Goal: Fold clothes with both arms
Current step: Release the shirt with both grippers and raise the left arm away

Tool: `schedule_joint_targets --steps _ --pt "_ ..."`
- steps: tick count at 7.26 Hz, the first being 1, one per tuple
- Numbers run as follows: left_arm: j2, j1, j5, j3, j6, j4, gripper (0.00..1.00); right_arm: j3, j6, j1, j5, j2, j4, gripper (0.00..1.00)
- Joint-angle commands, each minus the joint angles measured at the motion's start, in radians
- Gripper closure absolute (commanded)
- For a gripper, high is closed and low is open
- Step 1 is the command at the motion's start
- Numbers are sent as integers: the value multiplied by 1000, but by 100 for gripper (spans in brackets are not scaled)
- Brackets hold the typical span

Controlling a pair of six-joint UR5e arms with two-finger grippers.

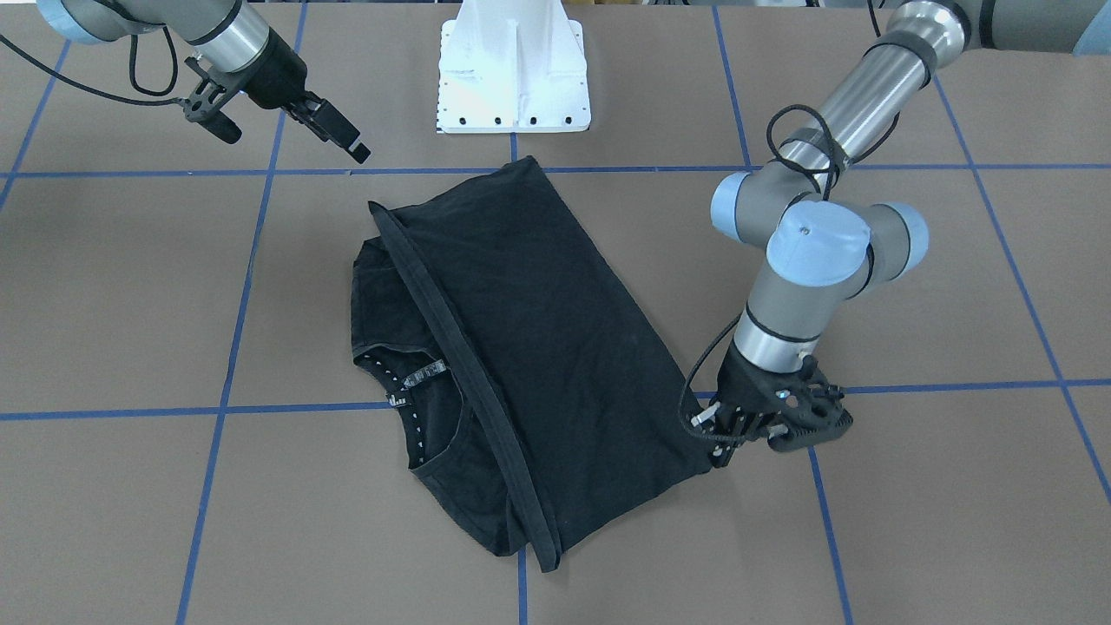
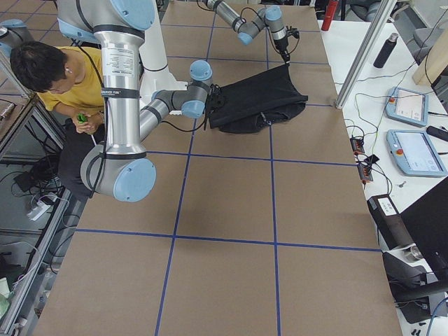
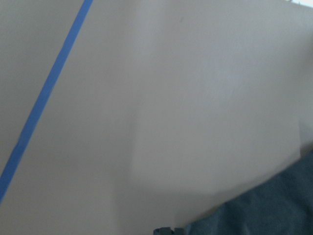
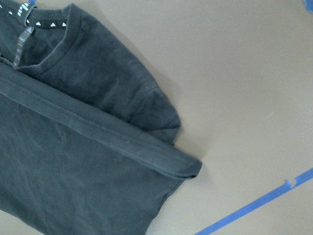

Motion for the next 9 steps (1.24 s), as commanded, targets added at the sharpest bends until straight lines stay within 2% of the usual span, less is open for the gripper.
schedule_joint_targets --steps 1,2,3,5,6,7,8,9 --pt "-209 -37 3 324 14 -147 100 -16 0 3 -29 1 0 0" --pt "-227 -39 4 370 14 -201 100 -18 0 3 -50 6 0 0" --pt "-250 -39 4 378 11 -203 100 -18 0 2 -50 17 0 0" --pt "-341 -39 13 516 8 -235 100 -24 0 -4 -57 23 0 0" --pt "-348 -41 26 544 6 -263 100 -51 0 -7 -72 49 -2 0" --pt "-351 -41 26 546 6 -263 76 -111 0 -10 -86 99 -2 0" --pt "-354 -47 21 537 6 -266 1 -143 -2 -10 -110 121 -2 0" --pt "-345 -83 1 447 14 -255 0 -151 -31 -12 -135 127 -2 0"
